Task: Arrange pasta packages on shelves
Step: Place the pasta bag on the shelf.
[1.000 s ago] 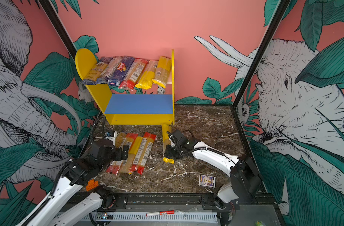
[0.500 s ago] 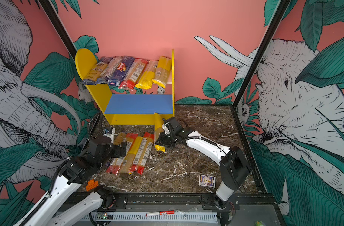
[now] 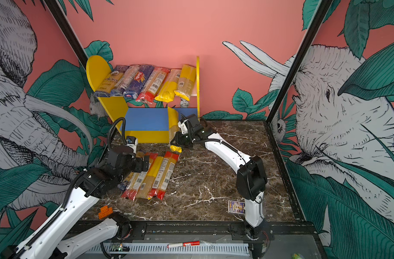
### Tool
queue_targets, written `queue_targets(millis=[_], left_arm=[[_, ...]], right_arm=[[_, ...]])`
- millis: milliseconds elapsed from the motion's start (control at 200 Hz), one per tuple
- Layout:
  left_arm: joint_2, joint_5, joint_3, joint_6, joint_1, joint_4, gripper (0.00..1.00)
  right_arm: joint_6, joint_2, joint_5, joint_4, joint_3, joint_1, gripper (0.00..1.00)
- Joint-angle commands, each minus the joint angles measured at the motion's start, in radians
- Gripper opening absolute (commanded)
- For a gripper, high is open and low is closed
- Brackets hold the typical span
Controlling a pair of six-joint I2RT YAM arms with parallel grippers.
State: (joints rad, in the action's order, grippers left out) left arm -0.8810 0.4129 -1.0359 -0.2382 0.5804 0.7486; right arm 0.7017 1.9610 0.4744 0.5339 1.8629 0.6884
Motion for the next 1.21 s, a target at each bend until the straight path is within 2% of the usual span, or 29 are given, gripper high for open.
queue_targets(millis=[0,150,385,670,870,950,1050,1090,1165,1200], left_arm=[[-0.012,0.017,-0.044,0.039,-0.007,-0.022,0.99],[-0.013,0.034,-0.067,0.051,-0.008,-0.004,0.99],[0.013,0.067,-0.071,0.05,-0.01,0.02,0.99],[-0.01,0.073,-0.073,0.051,-0.012,-0.002,0.99],[-0.042,0.063,-0.078,0.057,-0.013,-0.03,0.99],[-0.053,0.056,-0.079,0.056,-0.014,-0.036,0.99],[-0.06,0.053,-0.079,0.056,-0.016,-0.041,0.99],[-0.061,0.052,-0.077,0.056,-0.016,-0.042,0.99],[-0.063,0.053,-0.077,0.054,-0.017,-0.044,0.99],[-0.064,0.053,-0.078,0.053,-0.017,-0.043,0.99]], right_arm=[[-0.227,0.064,-0.089,-0.035,0.228,-0.01,0.0],[-0.279,0.208,-0.173,0.004,0.425,-0.028,0.0],[-0.315,0.332,-0.346,0.041,0.583,-0.041,0.0],[-0.313,0.376,-0.526,0.122,0.659,-0.059,0.0],[-0.29,0.385,-0.551,0.141,0.663,-0.076,0.0],[-0.28,0.394,-0.55,0.147,0.67,-0.083,0.16],[-0.276,0.398,-0.543,0.15,0.669,-0.086,0.41],[-0.278,0.4,-0.537,0.151,0.667,-0.086,0.48],[-0.278,0.401,-0.531,0.156,0.665,-0.086,0.51],[-0.275,0.401,-0.528,0.162,0.666,-0.086,0.56]])
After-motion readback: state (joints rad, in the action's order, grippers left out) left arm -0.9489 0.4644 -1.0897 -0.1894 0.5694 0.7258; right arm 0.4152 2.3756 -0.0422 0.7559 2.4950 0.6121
